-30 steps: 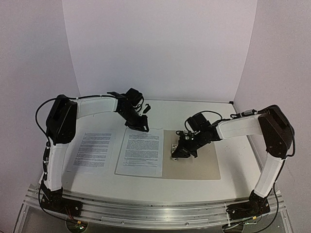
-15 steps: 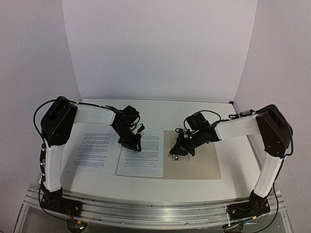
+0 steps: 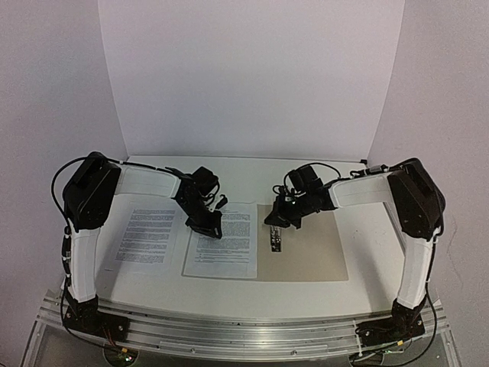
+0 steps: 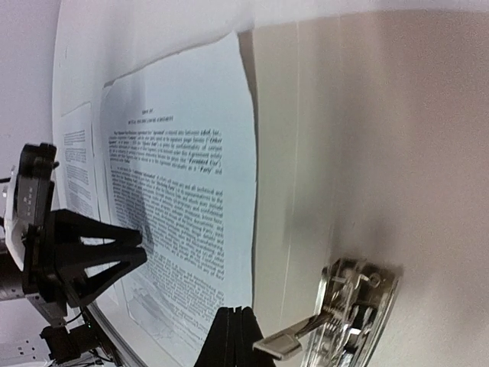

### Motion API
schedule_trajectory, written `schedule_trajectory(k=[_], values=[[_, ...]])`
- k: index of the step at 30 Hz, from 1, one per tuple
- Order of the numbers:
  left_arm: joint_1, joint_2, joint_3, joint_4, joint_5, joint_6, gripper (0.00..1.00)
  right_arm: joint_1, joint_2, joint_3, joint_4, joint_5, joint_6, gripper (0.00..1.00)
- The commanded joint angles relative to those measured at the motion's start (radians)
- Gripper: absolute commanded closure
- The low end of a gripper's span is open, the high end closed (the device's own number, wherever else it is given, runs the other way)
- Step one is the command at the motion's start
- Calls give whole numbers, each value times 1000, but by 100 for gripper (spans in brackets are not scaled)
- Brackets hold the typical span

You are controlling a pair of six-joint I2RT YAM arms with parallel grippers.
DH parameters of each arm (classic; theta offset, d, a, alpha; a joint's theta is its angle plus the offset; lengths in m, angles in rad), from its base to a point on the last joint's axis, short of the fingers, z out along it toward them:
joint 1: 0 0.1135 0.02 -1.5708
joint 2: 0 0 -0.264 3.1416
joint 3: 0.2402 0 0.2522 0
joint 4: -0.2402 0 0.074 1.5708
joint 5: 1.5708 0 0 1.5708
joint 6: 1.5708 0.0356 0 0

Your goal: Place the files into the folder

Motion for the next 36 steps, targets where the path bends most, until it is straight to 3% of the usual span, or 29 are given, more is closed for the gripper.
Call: schedule_trajectory(k=[1,9,16,25,31,36], values=[[7,25,-19,-8,-50,26,79,-39,76,70,14,-5,-66,100],[11,36,-16,-11,-37,20,79,-71,184,196,13,-57,-94,100],[11,42,2,-20,-23,11,79,-70,168,211,14,-93,-92,100],[11,81,181,-99,-22,34,76,-71,110,269,10,-88,-107,100],[11,66,305,-142,-40,67,75,-69,62,284,10,-78,-97,91],[16,2,294,-176,-34,40,74,-66,16,262,6,-36,-73,87]])
